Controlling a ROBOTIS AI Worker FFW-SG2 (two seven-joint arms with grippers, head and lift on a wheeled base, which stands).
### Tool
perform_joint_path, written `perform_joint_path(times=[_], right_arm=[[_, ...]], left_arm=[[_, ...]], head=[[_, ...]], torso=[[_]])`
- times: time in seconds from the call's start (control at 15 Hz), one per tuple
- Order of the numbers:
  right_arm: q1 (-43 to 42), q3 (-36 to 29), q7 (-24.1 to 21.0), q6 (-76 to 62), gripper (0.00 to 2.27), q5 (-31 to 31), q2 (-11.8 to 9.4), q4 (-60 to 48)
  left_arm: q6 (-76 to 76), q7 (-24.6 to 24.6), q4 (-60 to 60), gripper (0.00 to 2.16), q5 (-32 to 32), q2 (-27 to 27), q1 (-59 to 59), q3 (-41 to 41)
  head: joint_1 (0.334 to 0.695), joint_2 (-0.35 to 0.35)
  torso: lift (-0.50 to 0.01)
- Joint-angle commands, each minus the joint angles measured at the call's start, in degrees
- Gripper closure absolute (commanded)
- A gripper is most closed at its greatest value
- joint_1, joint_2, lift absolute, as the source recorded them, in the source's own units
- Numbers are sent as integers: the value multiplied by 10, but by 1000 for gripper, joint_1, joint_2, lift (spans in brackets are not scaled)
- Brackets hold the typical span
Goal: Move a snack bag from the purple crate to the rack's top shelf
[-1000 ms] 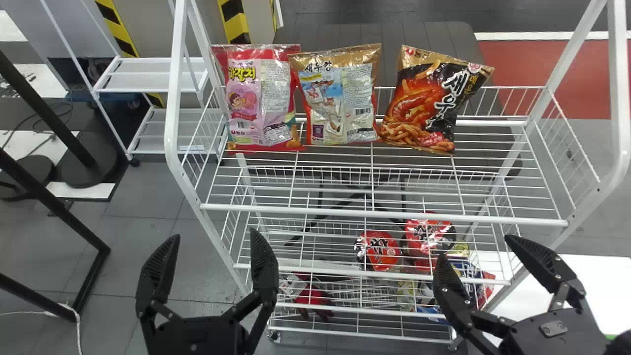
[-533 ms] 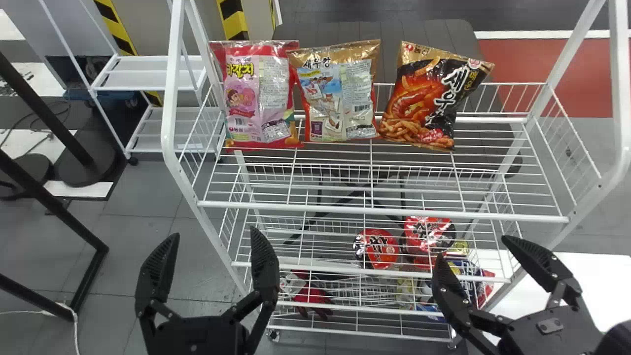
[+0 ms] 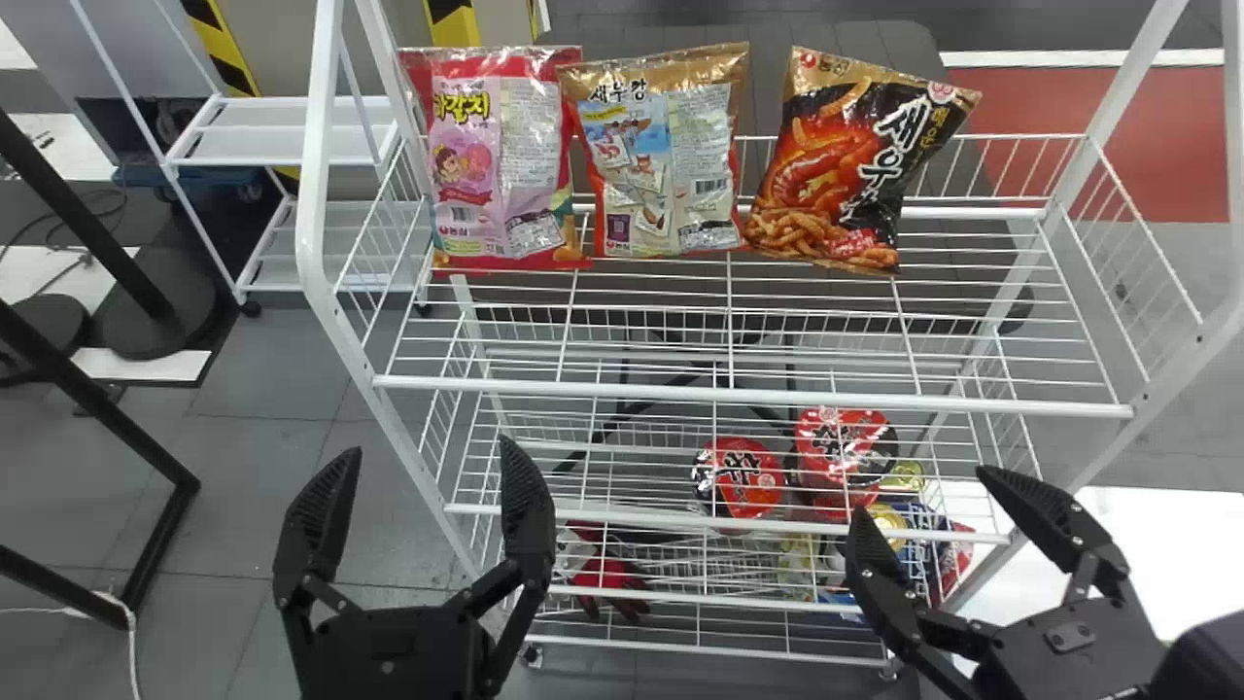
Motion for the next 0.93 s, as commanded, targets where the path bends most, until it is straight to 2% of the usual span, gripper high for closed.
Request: perform_joint_path(times=[0.0, 0.87], right_arm=[[-1, 0, 7, 0, 137, -1, -2, 2], [4, 2, 13, -23, 140, 0, -5, 2]], left_arm=[[2, 0, -2, 90, 1, 0, 0, -1], [3, 5, 2, 90, 0, 0, 1, 0]], head=[[695, 59], [695, 70]], torso=[[-56], [-108]])
